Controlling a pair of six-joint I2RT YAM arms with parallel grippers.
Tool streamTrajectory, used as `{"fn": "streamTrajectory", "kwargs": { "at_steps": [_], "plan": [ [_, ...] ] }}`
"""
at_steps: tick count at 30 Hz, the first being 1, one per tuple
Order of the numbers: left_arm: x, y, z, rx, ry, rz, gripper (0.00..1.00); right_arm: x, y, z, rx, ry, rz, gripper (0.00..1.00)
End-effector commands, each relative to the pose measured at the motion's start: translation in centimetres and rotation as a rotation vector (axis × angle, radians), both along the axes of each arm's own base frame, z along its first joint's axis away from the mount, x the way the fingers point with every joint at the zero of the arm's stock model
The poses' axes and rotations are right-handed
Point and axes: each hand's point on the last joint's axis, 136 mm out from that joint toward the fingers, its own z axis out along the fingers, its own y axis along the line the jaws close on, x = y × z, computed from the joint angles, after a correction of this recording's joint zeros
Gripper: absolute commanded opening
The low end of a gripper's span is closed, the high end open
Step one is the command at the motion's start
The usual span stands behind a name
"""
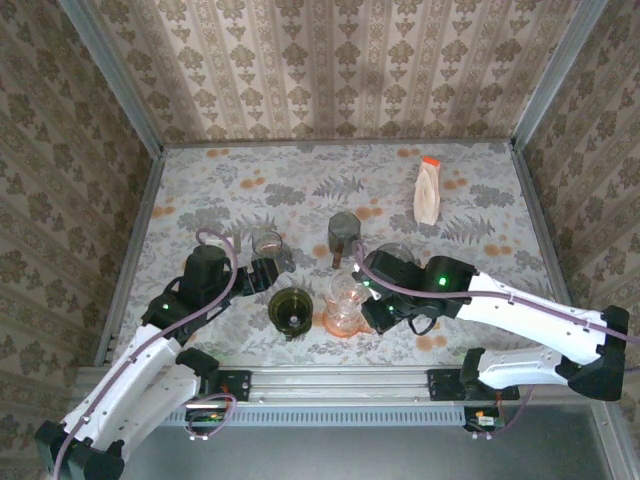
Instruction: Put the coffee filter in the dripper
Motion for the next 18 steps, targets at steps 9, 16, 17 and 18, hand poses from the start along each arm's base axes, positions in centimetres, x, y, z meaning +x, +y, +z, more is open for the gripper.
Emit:
{"fn": "streamTrajectory", "kwargs": {
  "at_steps": [9, 16, 17, 18],
  "plan": [
    [0.3, 0.0, 1.0, -0.017, -0.019, 0.007, 0.89, 1.3, 1.4, -0.9, -0.043, -0.039, 0.049, 0.0],
    [0.3, 0.0, 0.9, -0.019, -0.018, 0.007, 0.89, 1.6, 1.0, -1.3, -0.093, -0.042, 0.047, 0.0],
    [0.3, 0.0, 0.8, -0.018, -0.017, 0.007, 0.89, 1.7, 0.8, -1.3, -0.105, -0.044, 0.044, 0.0],
    [0.3, 0.0, 0.8, -0.017, -0.017, 0.006, 0.89, 1.7, 0.7, -1.3, -0.113, -0.047, 0.042, 0.0]
  ]
}}
